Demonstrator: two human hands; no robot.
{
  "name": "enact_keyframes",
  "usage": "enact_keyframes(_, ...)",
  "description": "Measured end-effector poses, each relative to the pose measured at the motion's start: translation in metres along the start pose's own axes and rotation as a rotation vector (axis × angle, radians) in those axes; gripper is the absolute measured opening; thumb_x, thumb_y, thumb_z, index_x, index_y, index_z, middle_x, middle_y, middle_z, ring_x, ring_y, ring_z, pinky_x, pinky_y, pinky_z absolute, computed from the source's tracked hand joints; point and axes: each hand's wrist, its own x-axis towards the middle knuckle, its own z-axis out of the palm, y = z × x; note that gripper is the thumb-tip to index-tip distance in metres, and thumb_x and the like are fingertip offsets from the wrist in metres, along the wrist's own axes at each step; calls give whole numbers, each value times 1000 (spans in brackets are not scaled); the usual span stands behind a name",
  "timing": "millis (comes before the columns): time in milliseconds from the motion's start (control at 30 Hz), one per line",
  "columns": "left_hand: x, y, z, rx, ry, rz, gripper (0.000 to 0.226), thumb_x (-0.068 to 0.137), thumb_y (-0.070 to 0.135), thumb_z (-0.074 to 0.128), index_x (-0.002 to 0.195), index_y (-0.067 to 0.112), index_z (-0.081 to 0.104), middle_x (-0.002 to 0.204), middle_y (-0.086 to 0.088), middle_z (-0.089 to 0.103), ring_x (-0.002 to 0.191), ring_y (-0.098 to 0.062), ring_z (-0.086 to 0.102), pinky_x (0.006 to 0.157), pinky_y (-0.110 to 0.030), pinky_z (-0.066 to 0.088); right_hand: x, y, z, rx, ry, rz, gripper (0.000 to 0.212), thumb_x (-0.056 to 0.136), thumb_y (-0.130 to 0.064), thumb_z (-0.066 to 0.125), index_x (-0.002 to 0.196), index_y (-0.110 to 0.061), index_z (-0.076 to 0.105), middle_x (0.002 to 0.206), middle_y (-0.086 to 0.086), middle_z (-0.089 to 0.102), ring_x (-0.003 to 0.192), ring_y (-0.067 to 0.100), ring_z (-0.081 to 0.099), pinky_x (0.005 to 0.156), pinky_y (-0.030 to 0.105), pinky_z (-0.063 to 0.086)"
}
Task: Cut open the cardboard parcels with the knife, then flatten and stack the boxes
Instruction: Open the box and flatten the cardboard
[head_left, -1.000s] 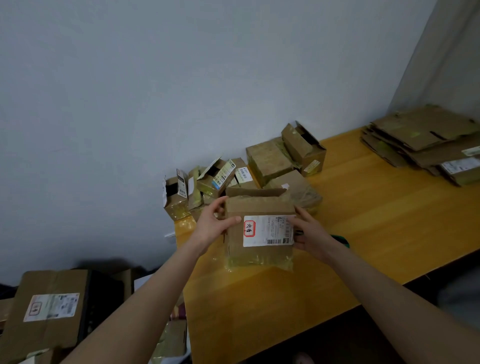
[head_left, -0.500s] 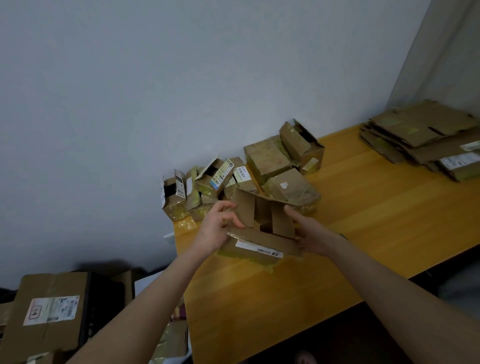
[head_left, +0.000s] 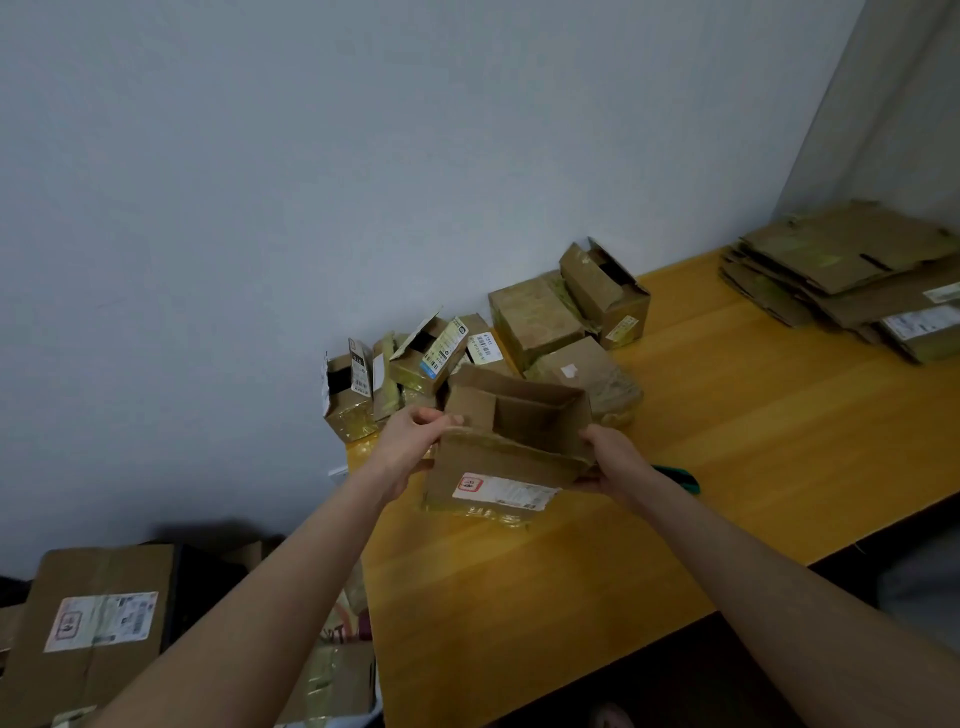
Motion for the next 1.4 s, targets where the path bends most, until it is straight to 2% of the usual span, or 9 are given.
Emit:
enact_keyframes(233, 8, -3, -11, -70, -199, -355, 76, 58, 33, 84, 124, 7, 56, 114, -14, 67, 106, -29, 64, 90, -44, 54, -3, -5, -2, 257, -29, -51, 21, 102, -20, 44, 118, -7, 47, 107, 11, 51, 97, 26, 55, 79, 43, 56)
enact_keyframes(500, 21, -27, 5, 530, 104, -91, 76, 67, 31, 85, 131, 14, 48, 126, -6, 58, 116, -27, 53, 97, -39, 46, -8, -2, 6, 251, -68, -86, 22, 103, -19, 43, 119, -4, 46, 103, 12, 53, 97, 24, 54, 79, 37, 53)
enact_keyframes(733, 10, -20, -14, 242, -162, 4, 56, 95, 18, 54, 147, 21, 35, 130, -5, 50, 114, -23, 53, 91, -38, 53, -1, -2, -1, 536, -74, -51, 25, 103, -15, 41, 123, -1, 41, 109, 17, 53, 104, 30, 54, 90, 45, 50)
enact_keyframes(867, 2, -16, -23, 30, -179, -5, 30, 101, 13, 43, 127, 19, 57, 133, -11, 53, 114, -26, 59, 87, -35, 57, 0, -2, -5, 595, -135, -52, 34, 103, -18, 42, 132, -1, 44, 114, 19, 59, 109, 33, 57, 83, 43, 52)
enact_keyframes(1033, -1, -19, -39, 264, -268, 156, 31, 90, 9, 61, 107, 33, 73, 121, 12, 67, 116, -6, 58, 103, -28, 44, 10, -9, -26, 432, -251, 33, 70, 85, -74, 38, 119, -13, 49, 120, 26, 58, 114, 43, 56, 99, 54, 45)
enact_keyframes(1100, -3, -19, -40, 331, -305, 171, 31, 84, 9, 71, 96, 37, 76, 116, 18, 68, 115, -2, 57, 102, -25, 42, 14, -12, -31, 392, -182, 98, 68, 82, -70, 50, 118, -12, 49, 117, 23, 60, 108, 42, 59, 93, 56, 49)
enact_keyframes(1200, -5, -23, -32, 384, -392, 174, 27, 78, 9, 77, 87, 34, 78, 110, 17, 70, 111, 1, 60, 98, -23, 45, 20, -10, -23, 352, 24, 140, 44, 91, -31, 65, 123, -5, 50, 100, 16, 61, 93, 33, 61, 73, 49, 54)
enact_keyframes(1333, -8, -37, -34, 166, -24, 170, 30, 83, 21, 74, 113, 21, 70, 113, 4, 67, 105, -15, 62, 84, -22, 50, 26, -3, -8, 370, 96, 142, 39, 91, -4, 61, 129, -2, 50, 95, 12, 59, 83, 25, 61, 49, 33, 58)
enact_keyframes(1400, -3, -50, -43, 28, 227, 2, 49, 87, 28, 70, 131, 15, 53, 121, -4, 57, 106, -23, 57, 87, -33, 50, 24, 7, 0, 429, 57, 160, 34, 91, -5, 61, 125, -4, 52, 95, 10, 60, 82, 23, 60, 59, 33, 59)
